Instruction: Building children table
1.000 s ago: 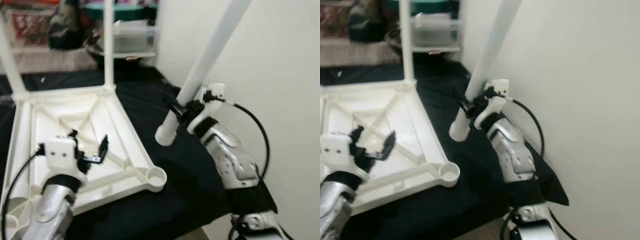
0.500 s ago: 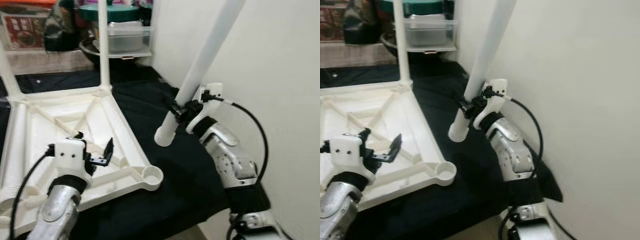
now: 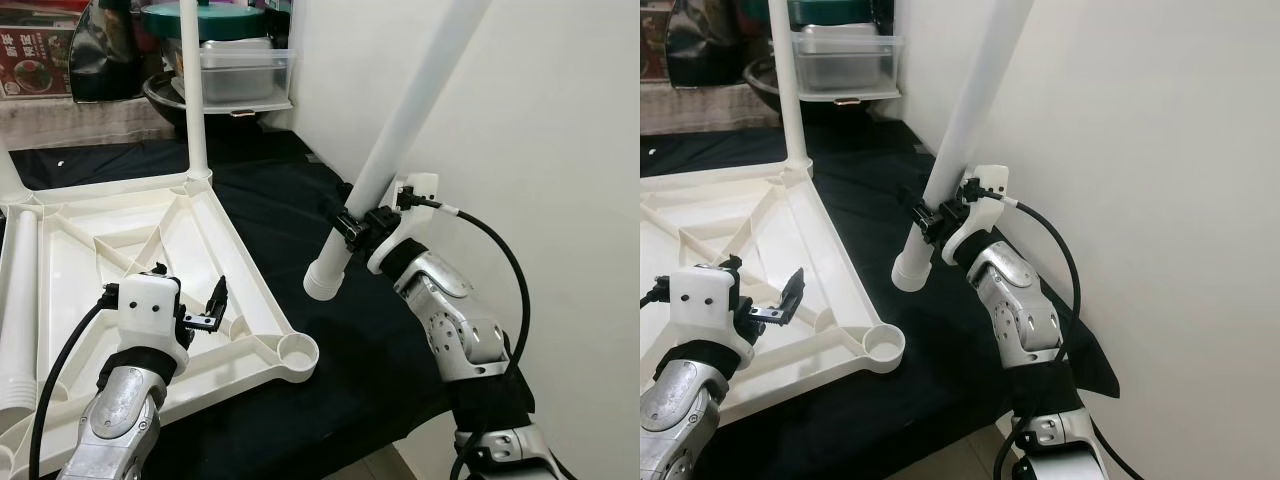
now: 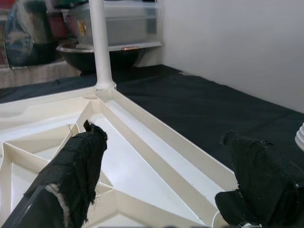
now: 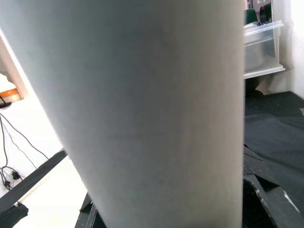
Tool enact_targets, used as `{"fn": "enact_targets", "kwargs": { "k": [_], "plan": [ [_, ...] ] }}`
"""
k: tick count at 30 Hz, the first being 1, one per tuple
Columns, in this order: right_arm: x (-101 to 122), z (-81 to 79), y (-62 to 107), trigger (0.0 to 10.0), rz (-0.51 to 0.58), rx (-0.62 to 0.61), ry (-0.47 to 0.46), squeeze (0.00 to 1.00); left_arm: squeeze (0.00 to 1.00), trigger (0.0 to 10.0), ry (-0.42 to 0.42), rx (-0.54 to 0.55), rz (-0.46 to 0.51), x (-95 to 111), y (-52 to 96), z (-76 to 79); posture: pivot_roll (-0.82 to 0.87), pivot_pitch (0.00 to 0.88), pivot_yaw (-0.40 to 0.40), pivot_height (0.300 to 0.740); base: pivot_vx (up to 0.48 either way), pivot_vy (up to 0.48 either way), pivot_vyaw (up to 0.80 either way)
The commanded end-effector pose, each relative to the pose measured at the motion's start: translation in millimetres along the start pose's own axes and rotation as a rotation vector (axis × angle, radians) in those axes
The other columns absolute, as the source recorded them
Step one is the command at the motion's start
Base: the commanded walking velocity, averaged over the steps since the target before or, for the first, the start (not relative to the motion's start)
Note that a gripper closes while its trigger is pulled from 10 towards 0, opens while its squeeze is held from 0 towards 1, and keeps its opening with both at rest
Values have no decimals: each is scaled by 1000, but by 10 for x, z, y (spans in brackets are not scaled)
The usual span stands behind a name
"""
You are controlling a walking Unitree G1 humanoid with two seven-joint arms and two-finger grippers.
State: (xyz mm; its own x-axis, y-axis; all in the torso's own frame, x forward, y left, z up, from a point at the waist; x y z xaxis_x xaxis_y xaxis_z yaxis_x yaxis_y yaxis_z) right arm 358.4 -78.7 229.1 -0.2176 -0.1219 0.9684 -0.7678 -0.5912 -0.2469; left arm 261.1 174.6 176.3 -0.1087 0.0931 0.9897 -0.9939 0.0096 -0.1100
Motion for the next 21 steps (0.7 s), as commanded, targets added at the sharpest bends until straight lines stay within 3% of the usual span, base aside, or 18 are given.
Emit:
{"fn": "enact_targets", "kwargs": {
  "k": [1,5,9,21],
  "plan": [
    [25,-28,2,10000,8,13,-7,0,0,10000,19,6,-45,-73,-20,27,112,0,-127,740,-480,0,0],
    [21,-33,1,10000,6,15,-10,0,0,10000,26,12,-58,-88,-27,19,113,0,-126,740,-480,0,0],
    [9,-51,-3,10000,4,19,-16,0,0,10000,2,33,-29,-50,-30,-27,117,0,-124,740,0,0,0],
    [-34,-93,8,10000,-5,26,-30,0,0,10000,-70,80,-72,-102,-50,-81,120,0,-119,740,0,0,0]
  ]
}}
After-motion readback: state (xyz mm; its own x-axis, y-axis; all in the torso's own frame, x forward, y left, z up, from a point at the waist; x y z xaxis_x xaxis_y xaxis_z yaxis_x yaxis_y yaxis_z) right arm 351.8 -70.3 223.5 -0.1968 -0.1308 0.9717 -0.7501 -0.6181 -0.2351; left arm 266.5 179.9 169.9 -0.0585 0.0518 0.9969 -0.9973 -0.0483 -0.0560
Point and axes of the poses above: a point about 5 cm out from each wrist's last joint towards the gripper, its own y axis pointing back from the gripper into the wrist, its own x axis along the axis of the wrist's last joint, z = x × y, the point moved 3 cm from there along -y, pointing out of the wrist towards the gripper, and after that the axes turned 9 degrees about y, right-handed, at the moved point
